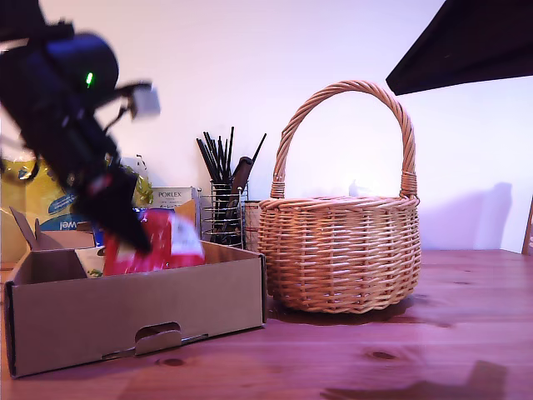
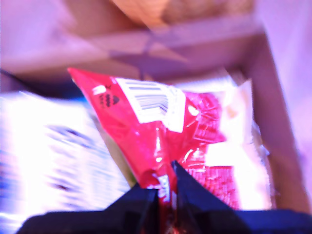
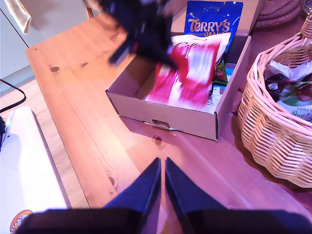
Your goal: Move the bags of Easter eggs from the cardboard box on the left into the woven basket on the right side.
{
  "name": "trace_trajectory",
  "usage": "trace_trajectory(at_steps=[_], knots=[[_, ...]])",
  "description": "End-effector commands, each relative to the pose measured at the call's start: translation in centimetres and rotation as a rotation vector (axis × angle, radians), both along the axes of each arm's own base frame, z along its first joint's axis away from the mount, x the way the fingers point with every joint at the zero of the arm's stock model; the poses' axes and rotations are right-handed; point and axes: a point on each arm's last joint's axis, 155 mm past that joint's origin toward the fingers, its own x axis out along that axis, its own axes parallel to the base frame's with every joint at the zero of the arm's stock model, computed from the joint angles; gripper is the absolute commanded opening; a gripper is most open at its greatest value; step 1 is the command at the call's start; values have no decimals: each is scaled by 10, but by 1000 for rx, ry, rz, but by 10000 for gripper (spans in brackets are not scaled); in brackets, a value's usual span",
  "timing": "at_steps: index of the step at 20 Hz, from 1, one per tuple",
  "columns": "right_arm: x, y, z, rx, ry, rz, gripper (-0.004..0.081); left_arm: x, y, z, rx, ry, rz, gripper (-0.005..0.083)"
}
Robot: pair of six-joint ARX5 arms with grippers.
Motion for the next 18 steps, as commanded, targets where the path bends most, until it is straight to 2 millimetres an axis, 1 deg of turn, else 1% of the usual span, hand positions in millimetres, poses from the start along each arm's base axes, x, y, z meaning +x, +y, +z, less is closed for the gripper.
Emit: trace_trajectory(at_steps=[1,3,6,8,10,12,15,16,18], knots=[[2,1,7,9,-19,0,-12,8,-5,35,-29,-73,-10,-24],[2,1,7,9,-19,0,-12,10,-15,67,-91,-110,-22,-24],[2,1,7,9,-20,-1,-12,2,-47,109,-257,-116,-84,-24],[2,1,7,9,-20,-1,-12,-1,-67,129,-355,-114,-104,-24],[2,1,7,9,-20,-1,-12,-2,-86,144,-428,-131,-124,-24],[2,1,7,9,-20,-1,-12,1,-105,149,-473,-143,-123,-24],[2,1,7,9,-20,-1,-12,21,-131,149,-522,-174,-21,-24],[2,1,7,9,-20,-1,-12,28,-139,147,-528,-195,5,-24],[2,1,7,9,-20,-1,-12,39,-151,135,-550,-178,101,-24]])
